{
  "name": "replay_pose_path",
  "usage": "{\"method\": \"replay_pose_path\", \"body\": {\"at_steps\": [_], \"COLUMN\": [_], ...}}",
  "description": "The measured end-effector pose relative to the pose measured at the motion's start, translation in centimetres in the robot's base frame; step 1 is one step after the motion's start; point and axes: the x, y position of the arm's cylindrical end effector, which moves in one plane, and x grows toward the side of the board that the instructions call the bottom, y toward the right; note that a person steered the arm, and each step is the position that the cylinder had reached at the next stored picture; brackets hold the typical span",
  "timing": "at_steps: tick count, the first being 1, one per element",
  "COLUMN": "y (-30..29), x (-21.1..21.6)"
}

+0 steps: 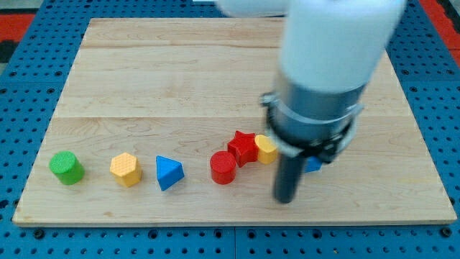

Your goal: Slightly push the blue triangle to the bottom right of the yellow hexagon

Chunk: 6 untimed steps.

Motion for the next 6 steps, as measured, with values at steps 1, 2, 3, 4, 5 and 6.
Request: {"method": "replay_pose_path", "body": {"at_steps": [1, 2, 3, 4, 5, 6], "y": [-7.5, -8.1, -8.9, -5.6, -7.2, -9.2], "x": [-1.8, -3.5, -1.0, -1.9, -2.5, -7.1]}}
